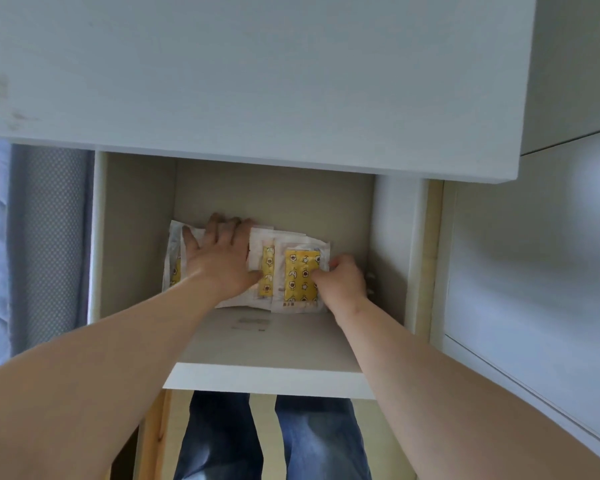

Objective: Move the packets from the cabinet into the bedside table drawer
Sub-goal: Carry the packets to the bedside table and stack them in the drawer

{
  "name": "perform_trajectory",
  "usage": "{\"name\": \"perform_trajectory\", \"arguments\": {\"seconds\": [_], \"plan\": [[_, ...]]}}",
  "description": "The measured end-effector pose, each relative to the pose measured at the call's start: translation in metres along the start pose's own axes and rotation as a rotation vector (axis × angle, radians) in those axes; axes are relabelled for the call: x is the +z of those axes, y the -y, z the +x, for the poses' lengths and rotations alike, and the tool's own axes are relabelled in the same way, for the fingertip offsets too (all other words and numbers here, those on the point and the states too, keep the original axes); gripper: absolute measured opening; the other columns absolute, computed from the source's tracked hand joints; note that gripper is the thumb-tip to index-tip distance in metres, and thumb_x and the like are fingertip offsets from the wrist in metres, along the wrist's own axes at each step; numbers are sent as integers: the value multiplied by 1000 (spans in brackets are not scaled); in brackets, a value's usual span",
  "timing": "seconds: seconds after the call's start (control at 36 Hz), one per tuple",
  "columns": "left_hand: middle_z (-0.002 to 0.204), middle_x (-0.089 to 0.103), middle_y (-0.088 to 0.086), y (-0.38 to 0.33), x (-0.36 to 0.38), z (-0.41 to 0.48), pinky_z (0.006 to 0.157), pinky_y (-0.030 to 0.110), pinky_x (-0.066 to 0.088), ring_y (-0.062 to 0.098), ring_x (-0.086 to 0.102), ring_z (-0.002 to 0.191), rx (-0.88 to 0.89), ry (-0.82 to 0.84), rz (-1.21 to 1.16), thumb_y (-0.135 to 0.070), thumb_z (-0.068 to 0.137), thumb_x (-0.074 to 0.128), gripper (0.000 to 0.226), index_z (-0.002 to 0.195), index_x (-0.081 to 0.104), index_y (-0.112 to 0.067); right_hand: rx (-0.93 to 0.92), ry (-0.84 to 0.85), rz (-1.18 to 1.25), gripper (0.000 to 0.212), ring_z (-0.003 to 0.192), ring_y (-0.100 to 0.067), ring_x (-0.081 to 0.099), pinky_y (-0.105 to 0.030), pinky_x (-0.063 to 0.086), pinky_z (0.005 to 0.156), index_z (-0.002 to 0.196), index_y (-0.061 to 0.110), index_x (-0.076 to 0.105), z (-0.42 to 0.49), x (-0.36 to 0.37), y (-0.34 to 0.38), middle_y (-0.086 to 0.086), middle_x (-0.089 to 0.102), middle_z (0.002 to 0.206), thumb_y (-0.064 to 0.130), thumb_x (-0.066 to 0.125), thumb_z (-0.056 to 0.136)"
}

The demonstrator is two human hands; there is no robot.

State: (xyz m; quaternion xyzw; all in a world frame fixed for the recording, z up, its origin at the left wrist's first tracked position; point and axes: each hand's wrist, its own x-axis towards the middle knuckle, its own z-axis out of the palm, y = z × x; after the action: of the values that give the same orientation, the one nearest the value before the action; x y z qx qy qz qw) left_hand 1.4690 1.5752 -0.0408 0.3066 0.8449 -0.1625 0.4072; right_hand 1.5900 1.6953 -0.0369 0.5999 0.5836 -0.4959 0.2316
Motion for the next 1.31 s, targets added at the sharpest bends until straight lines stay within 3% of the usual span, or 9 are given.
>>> {"name": "perform_trajectory", "arguments": {"seconds": [0.17,0.31,0.53,0.64,0.78,0.92,1.06,1.17,1.31], "plan": [[154,14,-5,5,0,7,113,58,2,21,2,145,63,4,-70,-49,86,54,72,146,20,-28,-14,40,-40,43,113,-29,54,-33,49,87,127,8,45,6,9,3,-12,51,127,16,58,86],[156,11,-6,7,0,7,114,57,2,22,-2,145,82,11,-107,-44,87,54,73,147,15,-30,-11,93,-56,52,117,-29,51,-39,48,96,133,10,40,2,16,-2,-11,45,133,18,61,85],[158,2,-3,0,-20,-28,116,51,5,24,-6,146,76,-54,-227,-37,88,56,77,149,9,-30,-6,66,31,33,99,-26,58,-33,50,82,116,8,48,-20,1,5,-6,56,102,12,61,86],[156,13,-3,-5,-44,-56,114,49,14,24,4,144,59,-114,-297,-35,89,55,68,147,20,-29,-12,35,109,16,62,-13,48,-24,40,51,84,18,41,-51,-15,17,-2,45,73,11,56,87],[152,26,-1,-7,-81,-95,113,44,23,25,16,141,46,-130,-536,-26,92,52,54,143,33,-26,-25,-25,191,40,108,-26,58,-36,49,87,130,8,42,-108,-36,40,-11,56,119,13,53,91],[140,42,-5,2,-114,-143,72,18,42,8,50,94,118,-189,-814,-20,95,51,39,133,46,-27,-37,-81,426,42,84,-11,53,-26,45,73,133,10,39,-167,-47,56,-3,51,110,14,50,93],[117,54,-7,2,-144,-202,80,23,39,8,48,99,239,-187,-906,-17,96,47,29,124,52,-25,-65,-201,708,41,114,-19,50,-38,43,101,132,13,44,-237,-48,59,-2,51,124,21,51,93],[102,54,-13,-3,-156,-244,62,17,36,0,48,83,336,-181,-905,-16,97,45,22,112,54,-29,-62,-281,927,36,113,-20,54,-37,46,98,128,13,50,-290,-46,42,-3,56,121,21,52,92],[104,59,-8,-28,-156,-304,75,25,42,7,54,90,498,-113,-855,-14,94,48,21,109,58,-26,-56,-430,1189,16,78,-18,46,-29,42,74,100,4,57,-350,-53,-5,-3,47,81,14,50,91]]}}
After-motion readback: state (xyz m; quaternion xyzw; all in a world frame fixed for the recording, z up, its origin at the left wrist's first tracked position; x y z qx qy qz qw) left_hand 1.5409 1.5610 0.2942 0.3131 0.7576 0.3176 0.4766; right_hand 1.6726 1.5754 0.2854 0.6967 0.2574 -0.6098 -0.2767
